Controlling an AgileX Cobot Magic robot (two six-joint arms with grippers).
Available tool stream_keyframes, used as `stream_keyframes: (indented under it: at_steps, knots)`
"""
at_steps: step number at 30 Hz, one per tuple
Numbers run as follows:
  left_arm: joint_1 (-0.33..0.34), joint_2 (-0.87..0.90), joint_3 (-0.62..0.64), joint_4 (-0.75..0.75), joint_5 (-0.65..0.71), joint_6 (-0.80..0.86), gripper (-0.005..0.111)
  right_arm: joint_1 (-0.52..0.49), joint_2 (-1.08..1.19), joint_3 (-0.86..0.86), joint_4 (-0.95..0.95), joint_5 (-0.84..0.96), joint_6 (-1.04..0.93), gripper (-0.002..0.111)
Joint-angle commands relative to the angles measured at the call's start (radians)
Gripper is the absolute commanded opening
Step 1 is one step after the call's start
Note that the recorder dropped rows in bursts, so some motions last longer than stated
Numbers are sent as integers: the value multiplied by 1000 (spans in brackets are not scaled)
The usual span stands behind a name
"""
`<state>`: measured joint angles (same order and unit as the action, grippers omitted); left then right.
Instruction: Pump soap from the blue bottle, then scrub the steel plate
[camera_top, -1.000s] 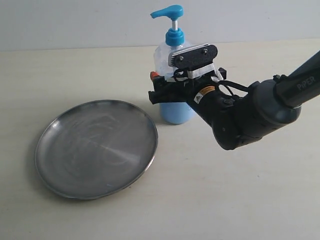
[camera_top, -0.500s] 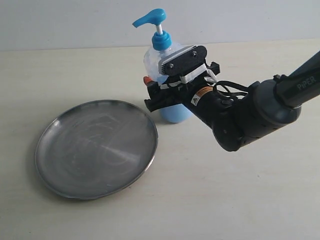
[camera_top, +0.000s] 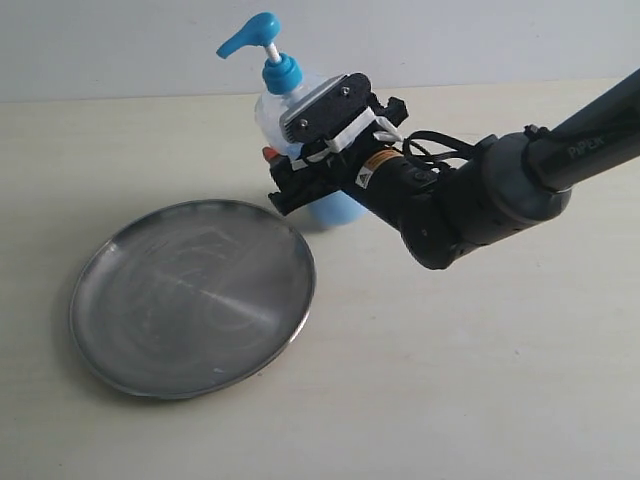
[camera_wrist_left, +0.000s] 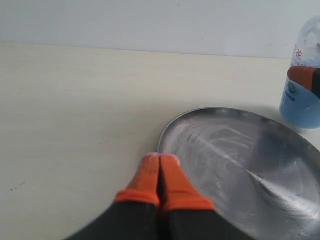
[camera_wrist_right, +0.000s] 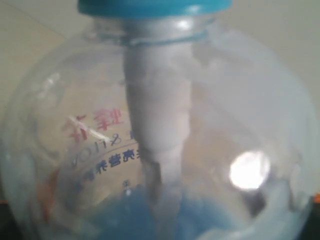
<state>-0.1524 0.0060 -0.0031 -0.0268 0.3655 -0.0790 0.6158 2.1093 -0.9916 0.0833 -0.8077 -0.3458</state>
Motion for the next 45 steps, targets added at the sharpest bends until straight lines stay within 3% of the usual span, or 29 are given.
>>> stream_keyframes:
  at_steps: [1,16,45]
  knots:
    - [2,-6,3,-2,-9,-3,0,2,8,-47,-68,-60,-29,0]
    - [2,-6,3,-2,-9,-3,0,2,18,-71,-252,-21,-19,0]
    - [2,-6,3,-2,-9,-3,0,2,18,-71,-248,-16,35,0]
